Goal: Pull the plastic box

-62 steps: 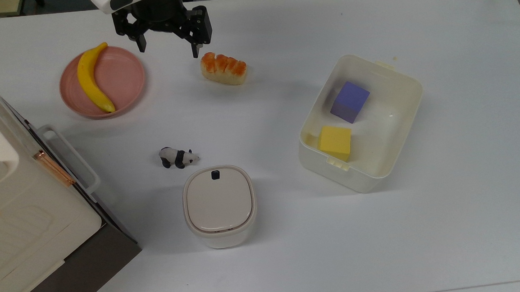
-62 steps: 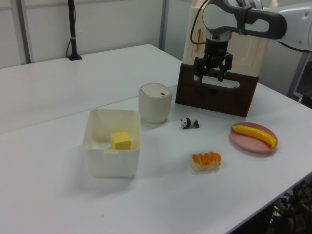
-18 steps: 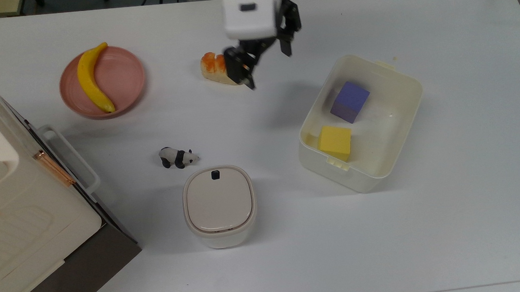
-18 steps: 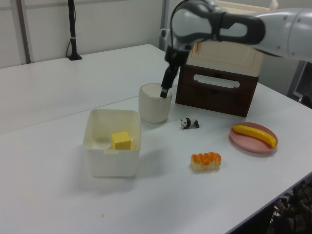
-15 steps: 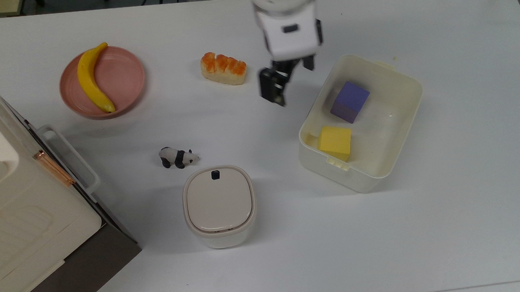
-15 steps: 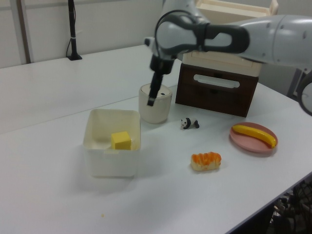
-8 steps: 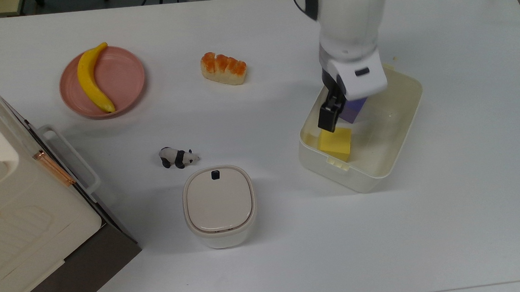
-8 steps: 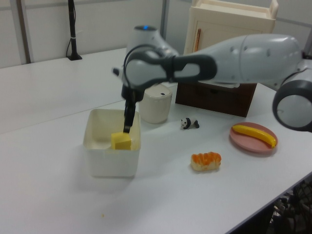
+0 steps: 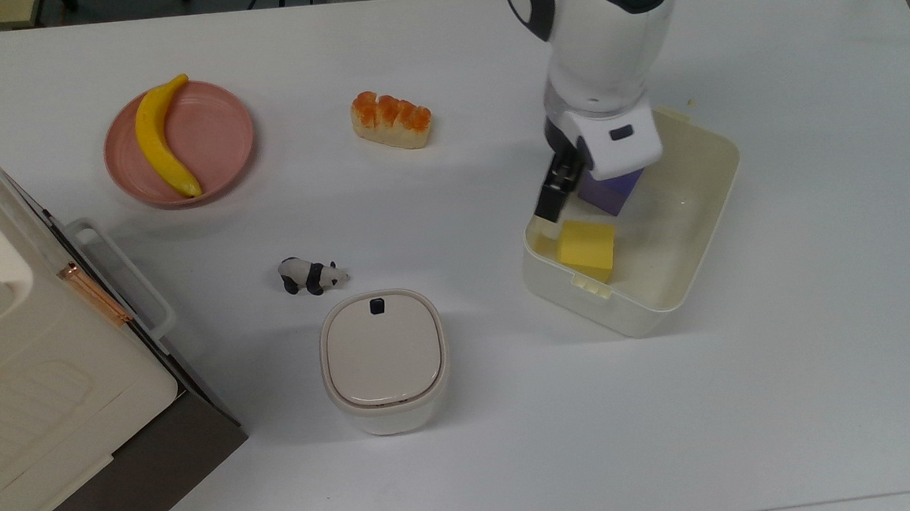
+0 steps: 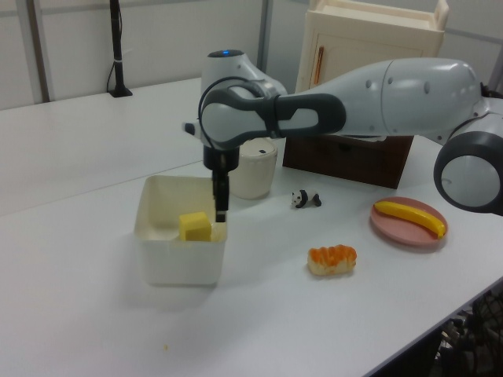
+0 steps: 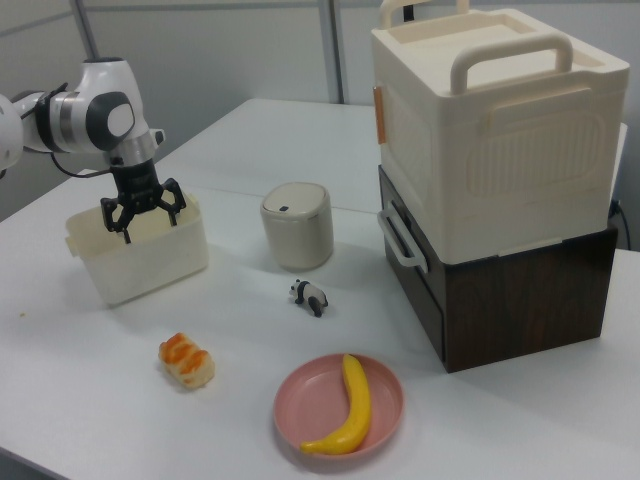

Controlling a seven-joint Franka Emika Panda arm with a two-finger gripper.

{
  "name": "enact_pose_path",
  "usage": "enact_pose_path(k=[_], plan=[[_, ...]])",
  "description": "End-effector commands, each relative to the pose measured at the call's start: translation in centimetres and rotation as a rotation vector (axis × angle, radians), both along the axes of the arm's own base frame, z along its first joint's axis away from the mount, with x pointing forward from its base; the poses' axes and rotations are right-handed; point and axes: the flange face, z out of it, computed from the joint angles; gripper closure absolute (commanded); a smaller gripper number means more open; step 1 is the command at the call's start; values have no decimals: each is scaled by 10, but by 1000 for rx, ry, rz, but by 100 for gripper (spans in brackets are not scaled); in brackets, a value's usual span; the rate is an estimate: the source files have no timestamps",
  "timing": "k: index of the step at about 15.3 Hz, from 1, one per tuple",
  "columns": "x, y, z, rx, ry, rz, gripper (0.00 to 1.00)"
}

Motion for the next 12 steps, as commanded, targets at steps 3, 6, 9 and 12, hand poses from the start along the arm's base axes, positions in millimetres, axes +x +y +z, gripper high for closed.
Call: enact_pose_path(k=[3,6,9,12], plan=[[-19,-29,24,-105,81,66,0],[-22,-45,38,-109,97,33,0],[-29,-56,76,-65,61,-96,0],[-40,-94,123,-39,34,-475,0]])
